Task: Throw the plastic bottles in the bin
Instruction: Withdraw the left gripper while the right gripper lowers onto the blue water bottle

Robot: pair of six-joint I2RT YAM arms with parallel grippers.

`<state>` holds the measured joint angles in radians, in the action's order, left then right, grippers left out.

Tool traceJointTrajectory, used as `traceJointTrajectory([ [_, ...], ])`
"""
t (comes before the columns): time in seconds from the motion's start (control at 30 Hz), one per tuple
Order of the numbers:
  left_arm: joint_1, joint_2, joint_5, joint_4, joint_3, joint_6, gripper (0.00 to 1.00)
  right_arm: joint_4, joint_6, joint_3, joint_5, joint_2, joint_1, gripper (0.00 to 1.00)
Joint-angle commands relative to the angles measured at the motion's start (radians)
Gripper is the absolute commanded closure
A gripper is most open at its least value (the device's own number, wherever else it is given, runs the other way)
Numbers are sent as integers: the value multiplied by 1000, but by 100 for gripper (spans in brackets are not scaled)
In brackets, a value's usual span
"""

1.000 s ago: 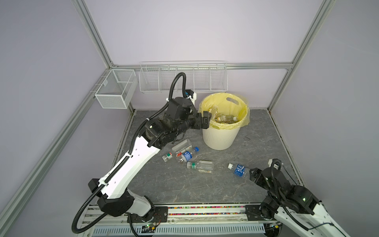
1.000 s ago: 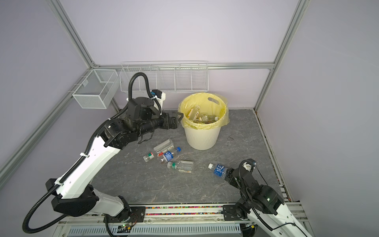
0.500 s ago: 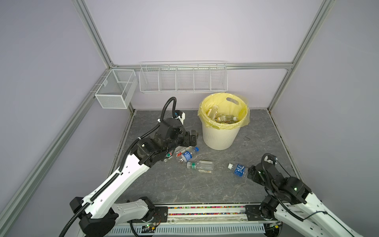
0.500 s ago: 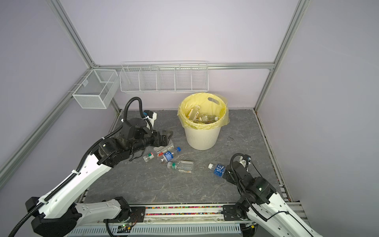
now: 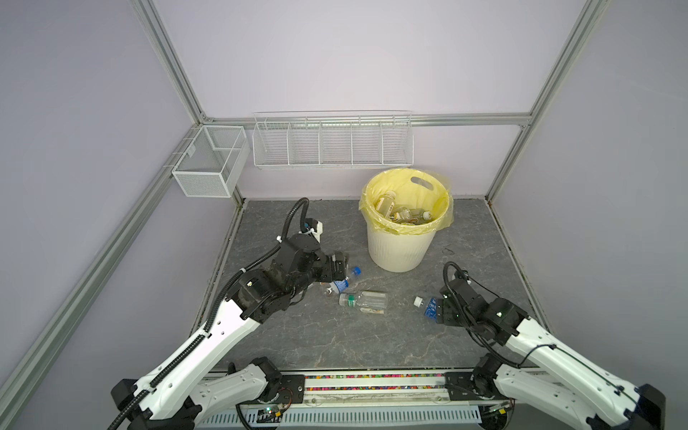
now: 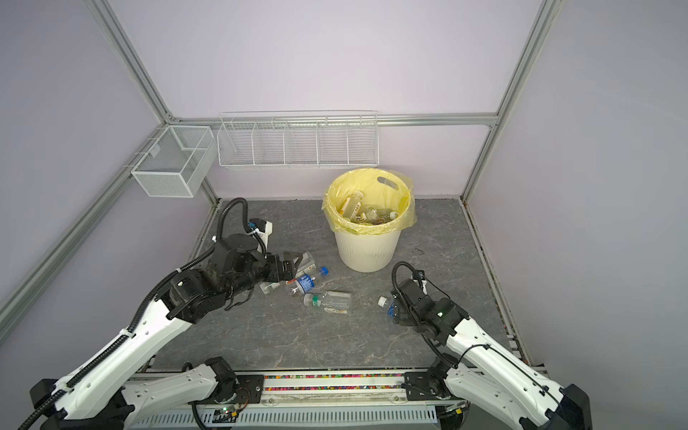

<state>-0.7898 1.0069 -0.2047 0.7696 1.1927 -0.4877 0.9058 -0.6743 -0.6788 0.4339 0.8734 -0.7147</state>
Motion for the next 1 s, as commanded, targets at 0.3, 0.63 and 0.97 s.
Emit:
traceJointTrajectory([
  [0.3, 10, -37, -59, 56, -30, -21, 1, -103, 223, 3, -53, 54, -20, 12],
  [0.63, 9, -55, -48, 56, -39, -35, 1, -170, 125, 66, -24, 107, -20, 12],
  [0.97, 12, -89, -65, 72, -53, -49, 1, -236, 73, 137, 29, 135, -19, 12],
])
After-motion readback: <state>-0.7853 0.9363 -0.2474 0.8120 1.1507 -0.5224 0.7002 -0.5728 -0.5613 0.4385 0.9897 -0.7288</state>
